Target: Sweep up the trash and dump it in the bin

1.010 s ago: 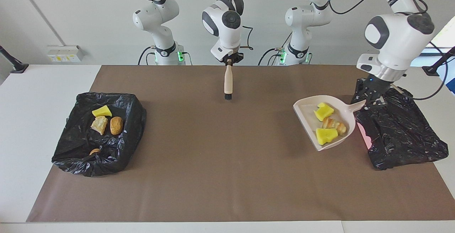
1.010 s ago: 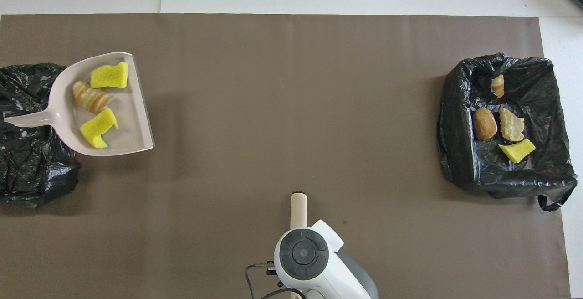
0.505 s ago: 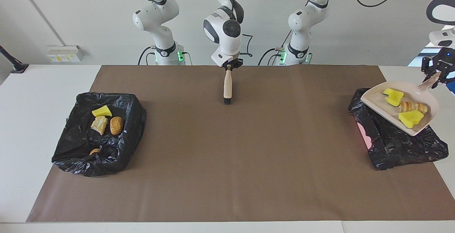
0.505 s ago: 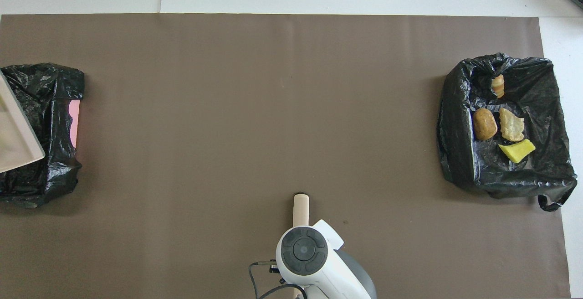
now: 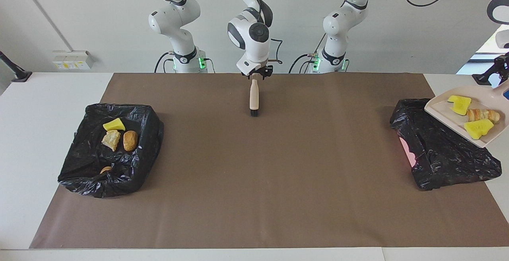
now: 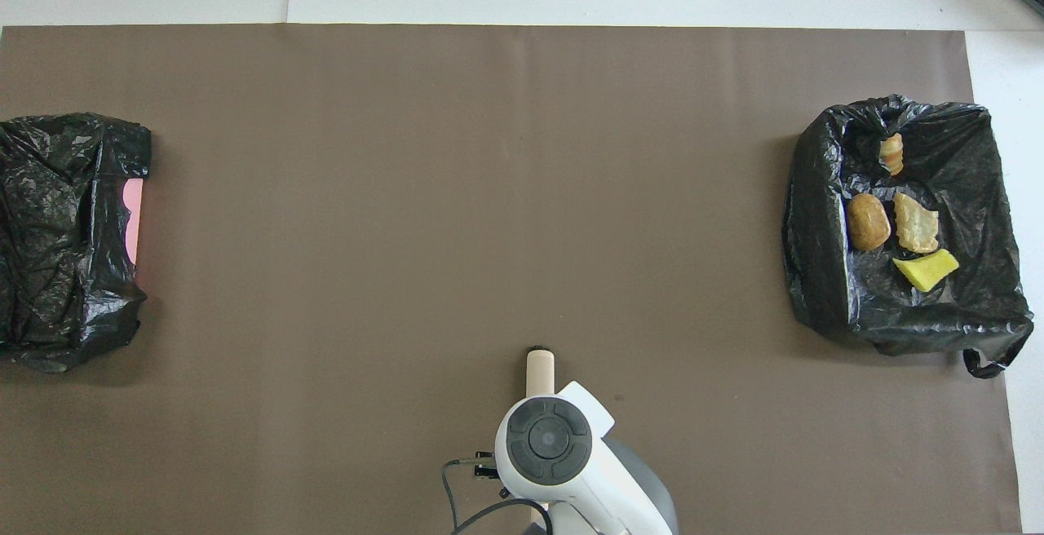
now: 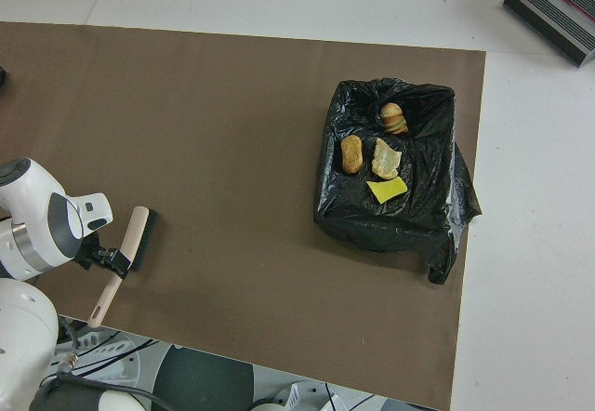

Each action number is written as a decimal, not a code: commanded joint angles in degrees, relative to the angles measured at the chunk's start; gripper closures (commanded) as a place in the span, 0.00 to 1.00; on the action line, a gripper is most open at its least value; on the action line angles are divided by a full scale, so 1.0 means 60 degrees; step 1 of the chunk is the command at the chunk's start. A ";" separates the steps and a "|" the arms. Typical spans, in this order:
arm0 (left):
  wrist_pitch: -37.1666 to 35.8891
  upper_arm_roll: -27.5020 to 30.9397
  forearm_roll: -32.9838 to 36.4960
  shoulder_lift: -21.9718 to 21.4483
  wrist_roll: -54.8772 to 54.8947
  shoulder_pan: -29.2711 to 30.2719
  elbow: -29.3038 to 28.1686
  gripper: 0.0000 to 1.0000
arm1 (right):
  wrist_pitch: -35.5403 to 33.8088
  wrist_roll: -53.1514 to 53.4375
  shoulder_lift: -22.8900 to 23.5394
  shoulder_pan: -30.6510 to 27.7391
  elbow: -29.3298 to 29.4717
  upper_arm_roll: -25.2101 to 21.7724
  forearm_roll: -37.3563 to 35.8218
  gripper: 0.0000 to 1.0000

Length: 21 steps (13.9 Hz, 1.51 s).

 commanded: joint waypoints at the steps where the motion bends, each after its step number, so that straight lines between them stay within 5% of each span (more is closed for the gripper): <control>1: 0.0035 -0.0002 0.1834 0.0115 -0.0654 -0.0269 0.0276 1.00 | 0.0035 -0.0349 0.0163 -0.0886 0.0735 -0.0002 -0.0228 0.00; 8: -0.0709 -0.0002 0.3350 -0.0090 -0.1287 -0.1118 0.0377 1.00 | -0.0271 -0.1325 0.0090 -0.3112 0.2200 -0.0002 -0.2160 0.00; 15: -0.1883 -0.0031 0.4200 -0.0529 -0.1243 -0.1764 0.0992 1.00 | -0.1208 -0.2473 -0.0056 -0.5559 0.3899 -0.0061 -0.2162 0.00; 18: -0.2614 -0.0192 0.3633 -0.0924 -0.1316 -0.1779 0.1170 1.00 | -0.1912 -0.2473 -0.0275 -0.5971 0.4457 -0.0162 -0.2206 0.00; 21: -0.3391 -0.0207 0.1162 -0.1013 -0.1534 -0.1779 0.1053 1.00 | -0.2190 -0.2531 -0.0773 -0.6132 0.4458 -0.0499 -0.2221 0.00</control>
